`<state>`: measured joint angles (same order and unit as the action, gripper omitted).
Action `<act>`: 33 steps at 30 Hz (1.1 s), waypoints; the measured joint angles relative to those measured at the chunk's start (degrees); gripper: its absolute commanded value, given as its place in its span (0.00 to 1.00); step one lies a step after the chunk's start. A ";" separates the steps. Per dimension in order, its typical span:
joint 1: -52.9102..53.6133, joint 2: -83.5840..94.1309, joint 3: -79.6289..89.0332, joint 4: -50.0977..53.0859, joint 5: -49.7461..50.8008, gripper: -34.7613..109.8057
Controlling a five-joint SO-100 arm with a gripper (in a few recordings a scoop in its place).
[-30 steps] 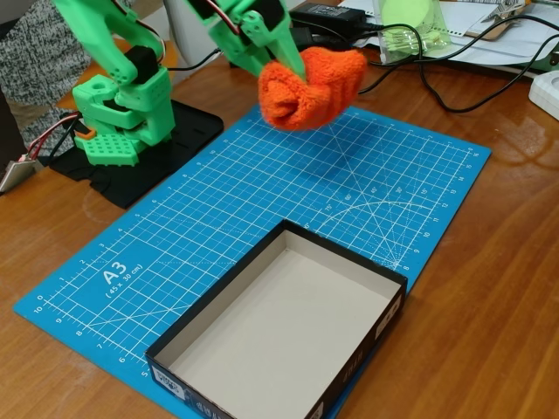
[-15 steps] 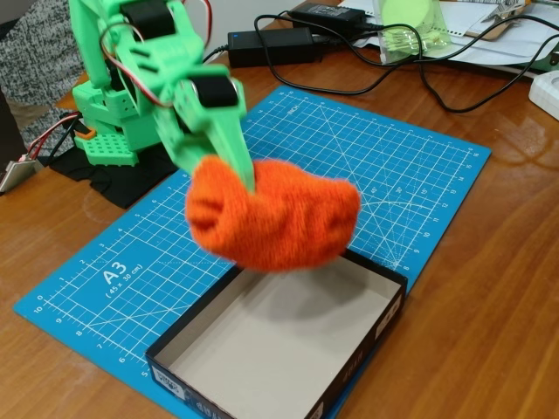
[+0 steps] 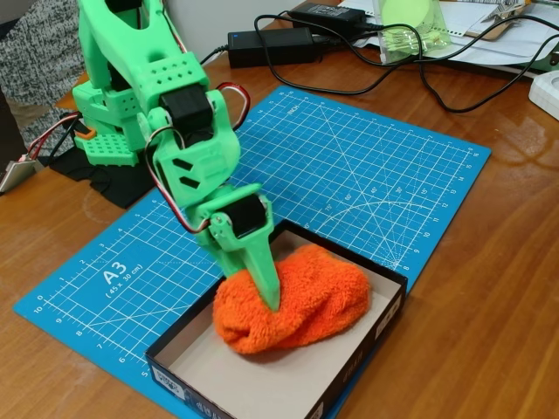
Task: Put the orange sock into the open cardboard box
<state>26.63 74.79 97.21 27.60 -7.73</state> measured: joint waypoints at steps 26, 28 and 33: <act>-10.37 30.85 5.01 21.45 -0.09 0.31; -15.91 42.19 9.76 31.73 -0.70 0.31; -22.32 74.27 34.45 43.68 -5.98 0.24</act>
<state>4.31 149.06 131.66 71.28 -13.71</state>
